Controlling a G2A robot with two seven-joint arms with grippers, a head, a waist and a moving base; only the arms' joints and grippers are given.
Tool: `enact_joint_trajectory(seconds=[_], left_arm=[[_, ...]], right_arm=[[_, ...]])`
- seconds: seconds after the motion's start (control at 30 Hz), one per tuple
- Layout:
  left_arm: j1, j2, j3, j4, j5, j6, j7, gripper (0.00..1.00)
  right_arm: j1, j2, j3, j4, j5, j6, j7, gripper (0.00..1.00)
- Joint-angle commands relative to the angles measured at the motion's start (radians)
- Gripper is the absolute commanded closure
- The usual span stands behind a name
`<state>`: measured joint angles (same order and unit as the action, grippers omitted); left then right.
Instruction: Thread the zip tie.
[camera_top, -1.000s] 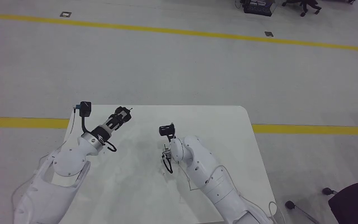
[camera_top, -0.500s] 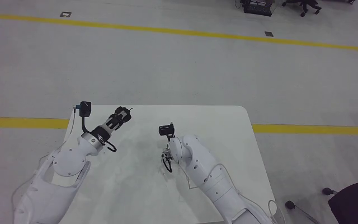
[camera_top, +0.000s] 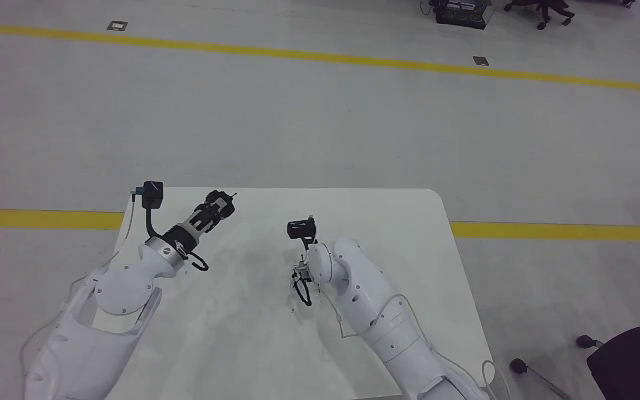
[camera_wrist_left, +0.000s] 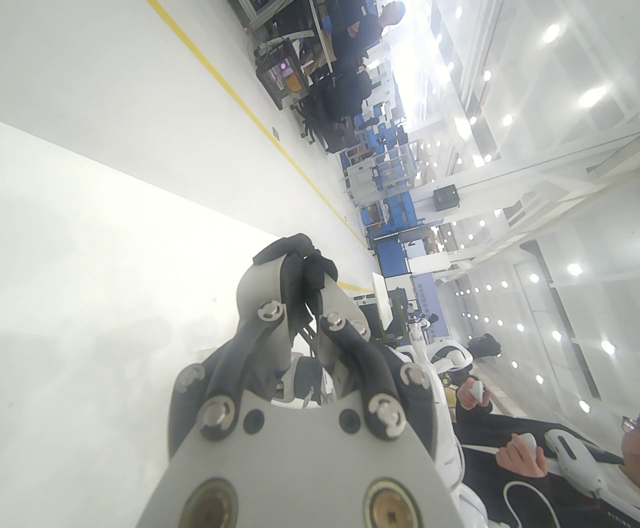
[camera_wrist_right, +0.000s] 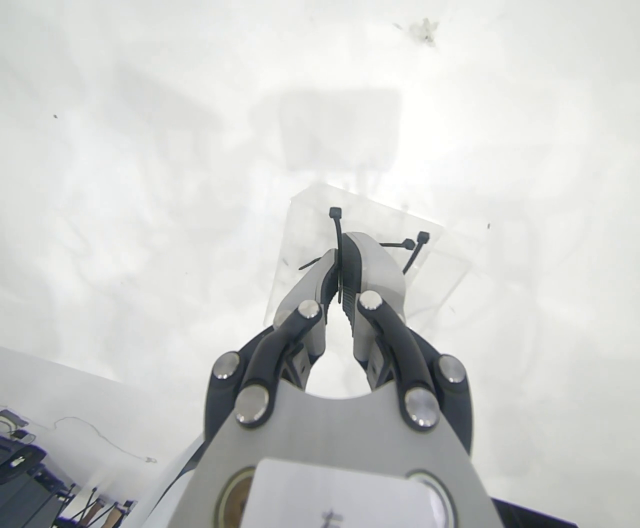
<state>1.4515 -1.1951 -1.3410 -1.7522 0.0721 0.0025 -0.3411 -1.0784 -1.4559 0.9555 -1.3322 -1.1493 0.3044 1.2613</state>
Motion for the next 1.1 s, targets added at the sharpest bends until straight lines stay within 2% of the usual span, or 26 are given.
enact_joint_trajectory(seconds=[0.0,0.17,0.23,0.27,0.33,1.07], left_arm=[[0.000,0.000,0.000,0.000,0.000,0.000,0.000,1.00],[0.000,0.000,0.000,0.000,0.000,0.000,0.000,1.00],[0.000,0.000,0.000,0.000,0.000,0.000,0.000,1.00],[0.000,0.000,0.000,0.000,0.000,0.000,0.000,1.00],[0.000,0.000,0.000,0.000,0.000,0.000,0.000,1.00],[0.000,0.000,0.000,0.000,0.000,0.000,0.000,1.00]], right_arm=[[-0.009,0.004,0.010,-0.017,-0.004,-0.005,0.005,1.00],[-0.030,0.010,0.026,-0.046,-0.017,-0.007,0.018,1.00],[-0.035,0.011,0.027,-0.054,-0.023,-0.001,0.024,0.80],[-0.036,0.011,0.025,-0.055,-0.027,0.002,0.026,0.75],[-0.038,0.010,0.022,-0.058,-0.031,0.009,0.028,0.71],[-0.013,-0.005,-0.010,-0.001,-0.021,0.020,0.015,0.77]])
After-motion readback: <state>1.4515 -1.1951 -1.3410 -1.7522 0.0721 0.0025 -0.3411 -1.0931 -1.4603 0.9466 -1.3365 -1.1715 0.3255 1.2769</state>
